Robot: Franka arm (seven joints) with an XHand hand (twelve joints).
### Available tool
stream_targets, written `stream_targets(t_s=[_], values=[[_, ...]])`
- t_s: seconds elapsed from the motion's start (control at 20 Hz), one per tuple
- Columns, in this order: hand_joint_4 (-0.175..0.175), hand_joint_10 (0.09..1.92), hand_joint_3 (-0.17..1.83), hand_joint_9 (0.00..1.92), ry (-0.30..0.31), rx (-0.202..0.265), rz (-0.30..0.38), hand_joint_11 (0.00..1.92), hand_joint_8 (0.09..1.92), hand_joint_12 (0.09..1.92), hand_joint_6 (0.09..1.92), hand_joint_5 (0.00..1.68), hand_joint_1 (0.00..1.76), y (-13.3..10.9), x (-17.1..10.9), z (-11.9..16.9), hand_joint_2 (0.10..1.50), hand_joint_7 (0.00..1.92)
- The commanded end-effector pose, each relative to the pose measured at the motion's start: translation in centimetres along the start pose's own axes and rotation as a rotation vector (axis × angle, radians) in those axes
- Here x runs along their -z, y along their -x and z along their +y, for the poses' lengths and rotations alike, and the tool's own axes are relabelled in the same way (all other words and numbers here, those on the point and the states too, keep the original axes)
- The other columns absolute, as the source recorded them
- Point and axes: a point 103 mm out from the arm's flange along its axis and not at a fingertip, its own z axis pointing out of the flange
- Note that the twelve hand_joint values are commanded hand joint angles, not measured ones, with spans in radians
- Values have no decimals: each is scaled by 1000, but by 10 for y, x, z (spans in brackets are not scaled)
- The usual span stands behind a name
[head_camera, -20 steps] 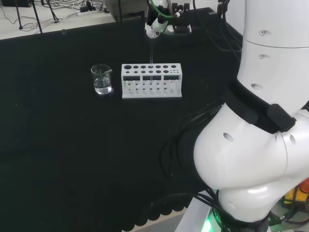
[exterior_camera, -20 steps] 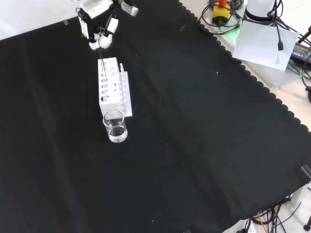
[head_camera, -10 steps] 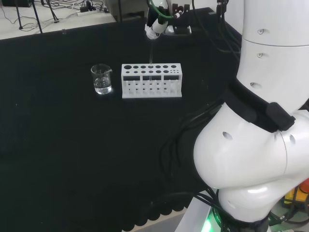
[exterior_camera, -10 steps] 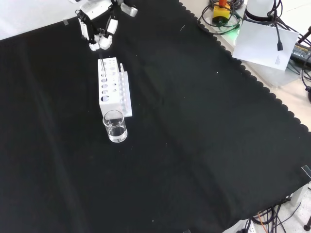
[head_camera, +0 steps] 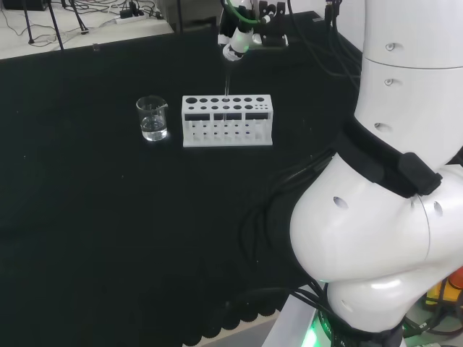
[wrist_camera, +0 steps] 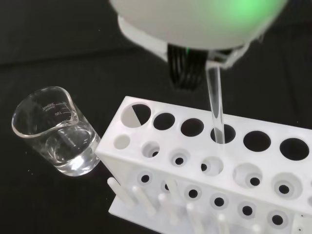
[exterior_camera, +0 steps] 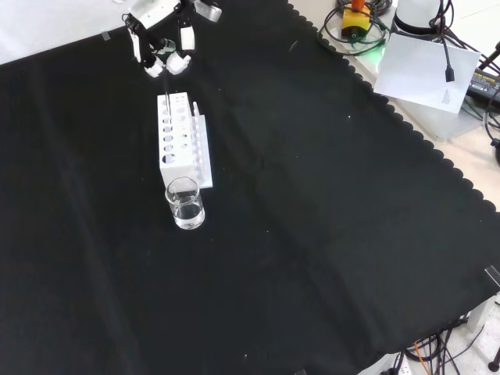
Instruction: Put the glass rod back on the white test tube rack.
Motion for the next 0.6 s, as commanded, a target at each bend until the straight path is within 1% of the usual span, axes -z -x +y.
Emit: stream_targets(t_s=[0.05,0.2,0.6], values=[[-175,731,1024,1800,19,-3,-18,1501,549,920,747,981,1368,-7,7,-2,344,1249],[-175,744,1032,1799,30,0,-23,1501,568,925,755,971,1368,-12,12,-2,339,1234],[-175,754,1033,1803,33,3,-28,1499,574,928,754,969,1371,-19,13,-2,339,1228]])
